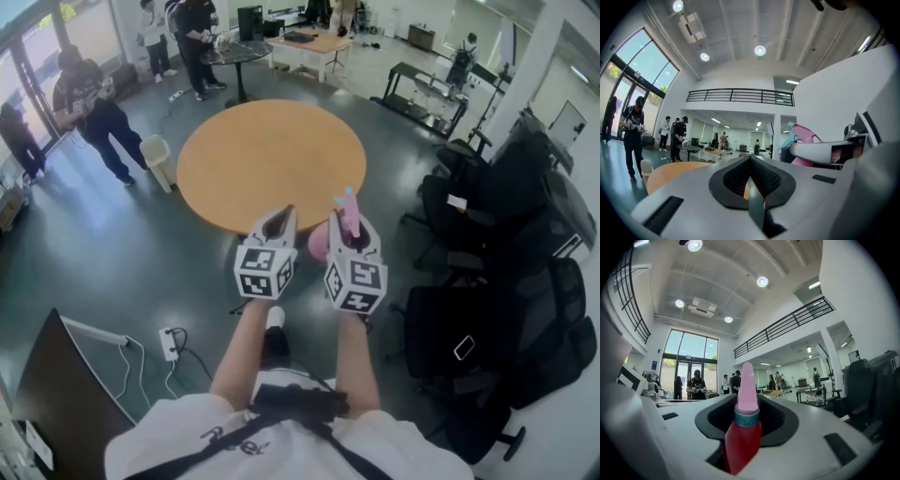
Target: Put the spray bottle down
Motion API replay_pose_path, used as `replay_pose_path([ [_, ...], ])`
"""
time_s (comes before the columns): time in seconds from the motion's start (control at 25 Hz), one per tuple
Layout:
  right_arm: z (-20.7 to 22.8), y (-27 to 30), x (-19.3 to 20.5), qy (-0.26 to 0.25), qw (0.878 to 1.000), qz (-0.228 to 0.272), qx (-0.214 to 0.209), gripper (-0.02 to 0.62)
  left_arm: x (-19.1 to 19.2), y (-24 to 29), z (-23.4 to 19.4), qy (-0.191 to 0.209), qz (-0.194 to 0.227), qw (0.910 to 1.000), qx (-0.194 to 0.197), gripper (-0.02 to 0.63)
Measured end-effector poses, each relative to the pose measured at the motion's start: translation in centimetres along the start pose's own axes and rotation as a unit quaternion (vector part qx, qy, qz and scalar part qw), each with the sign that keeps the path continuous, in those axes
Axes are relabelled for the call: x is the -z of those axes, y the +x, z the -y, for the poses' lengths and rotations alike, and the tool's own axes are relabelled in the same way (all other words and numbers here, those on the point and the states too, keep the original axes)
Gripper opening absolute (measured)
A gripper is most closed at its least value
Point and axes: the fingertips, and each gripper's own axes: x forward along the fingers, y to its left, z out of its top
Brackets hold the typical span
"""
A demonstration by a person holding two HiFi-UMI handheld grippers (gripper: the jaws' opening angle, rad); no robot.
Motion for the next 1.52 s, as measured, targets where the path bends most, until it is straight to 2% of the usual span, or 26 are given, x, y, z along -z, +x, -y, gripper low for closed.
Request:
replay_pose_path([
  [0.36, 0.1, 8.9, -0.8, -0.015, 1.0, 0.003, -0.005, 0.157, -2.1, 7.6, -5.8, -0.012, 0.015, 0.9998, 0.002, 0.014],
  [0.84, 1.0, 21.4, -2.7, -0.018, 0.999, 0.026, 0.019, 0.157, -5.1, 18.0, -13.2, -0.002, 0.03, 0.9991, 0.031, 0.014],
  [1.0, -0.2, 24.8, -2.3, -0.016, 0.999, 0.029, 0.017, 0.156, -5.1, 19.3, -15.8, 0.004, 0.029, 0.9989, 0.035, 0.014],
  [1.52, -3.5, 32.4, 0.3, -0.024, 0.999, 0.001, -0.031, 0.158, -3.5, 21.8, -23.0, -0.018, 0.022, 0.9995, -0.011, 0.014],
])
